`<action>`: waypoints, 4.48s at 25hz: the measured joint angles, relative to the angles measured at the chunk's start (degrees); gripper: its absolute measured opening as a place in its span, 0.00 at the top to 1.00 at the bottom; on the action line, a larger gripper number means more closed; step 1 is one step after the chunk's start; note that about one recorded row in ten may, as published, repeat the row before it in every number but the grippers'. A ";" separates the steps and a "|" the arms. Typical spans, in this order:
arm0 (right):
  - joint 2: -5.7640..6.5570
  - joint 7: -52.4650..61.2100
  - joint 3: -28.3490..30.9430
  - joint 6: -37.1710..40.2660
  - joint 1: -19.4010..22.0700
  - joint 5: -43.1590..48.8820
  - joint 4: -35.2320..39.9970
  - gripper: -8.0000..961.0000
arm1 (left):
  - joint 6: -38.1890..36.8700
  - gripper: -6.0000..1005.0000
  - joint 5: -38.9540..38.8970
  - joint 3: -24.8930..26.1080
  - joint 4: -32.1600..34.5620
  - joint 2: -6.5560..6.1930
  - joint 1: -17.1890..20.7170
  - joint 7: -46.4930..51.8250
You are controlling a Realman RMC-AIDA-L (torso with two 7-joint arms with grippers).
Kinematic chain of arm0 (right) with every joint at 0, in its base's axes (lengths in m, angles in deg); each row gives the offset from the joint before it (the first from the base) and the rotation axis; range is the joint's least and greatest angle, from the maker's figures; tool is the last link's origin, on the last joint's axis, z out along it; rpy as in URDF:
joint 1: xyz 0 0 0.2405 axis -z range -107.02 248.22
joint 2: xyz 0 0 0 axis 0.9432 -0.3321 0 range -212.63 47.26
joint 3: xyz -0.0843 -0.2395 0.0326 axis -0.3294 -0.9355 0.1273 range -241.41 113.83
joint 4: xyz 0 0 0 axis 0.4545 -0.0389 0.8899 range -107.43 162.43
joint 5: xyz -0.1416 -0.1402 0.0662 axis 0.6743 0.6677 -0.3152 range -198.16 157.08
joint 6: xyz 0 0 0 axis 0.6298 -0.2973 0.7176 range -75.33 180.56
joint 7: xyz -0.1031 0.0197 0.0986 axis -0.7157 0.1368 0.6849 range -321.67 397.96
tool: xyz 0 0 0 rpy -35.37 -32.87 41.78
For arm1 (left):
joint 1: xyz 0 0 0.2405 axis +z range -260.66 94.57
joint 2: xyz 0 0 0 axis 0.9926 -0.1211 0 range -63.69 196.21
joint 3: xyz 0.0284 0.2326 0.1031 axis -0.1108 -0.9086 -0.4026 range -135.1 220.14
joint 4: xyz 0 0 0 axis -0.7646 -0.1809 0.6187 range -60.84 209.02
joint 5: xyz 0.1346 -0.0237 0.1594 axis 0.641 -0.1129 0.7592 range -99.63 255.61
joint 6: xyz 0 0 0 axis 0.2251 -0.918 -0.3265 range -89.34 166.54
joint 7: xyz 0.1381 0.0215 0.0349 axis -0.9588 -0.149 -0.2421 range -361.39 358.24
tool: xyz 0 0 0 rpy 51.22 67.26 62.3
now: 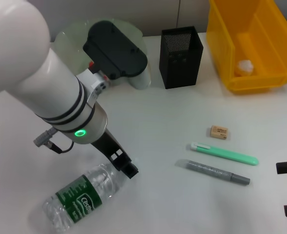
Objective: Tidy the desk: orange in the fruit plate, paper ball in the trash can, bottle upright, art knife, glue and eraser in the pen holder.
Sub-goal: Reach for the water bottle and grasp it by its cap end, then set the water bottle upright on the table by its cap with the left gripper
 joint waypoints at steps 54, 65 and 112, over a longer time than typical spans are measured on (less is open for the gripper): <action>-0.64 0.12 0.20 -3.20 -3.20 -0.37 -3.62 0.12 | 6.52 0.55 -1.96 -0.95 0.10 -0.47 4.19 -1.85; -1.82 0.11 0.20 -3.33 -4.95 -0.41 -4.61 0.12 | 1.43 0.56 -6.41 16.25 16.96 -0.54 19.66 -13.92; -3.70 2.82 0.18 -2.59 -7.37 -2.08 -4.55 0.12 | 6.66 0.53 -56.83 46.82 -17.88 -0.51 30.62 -80.13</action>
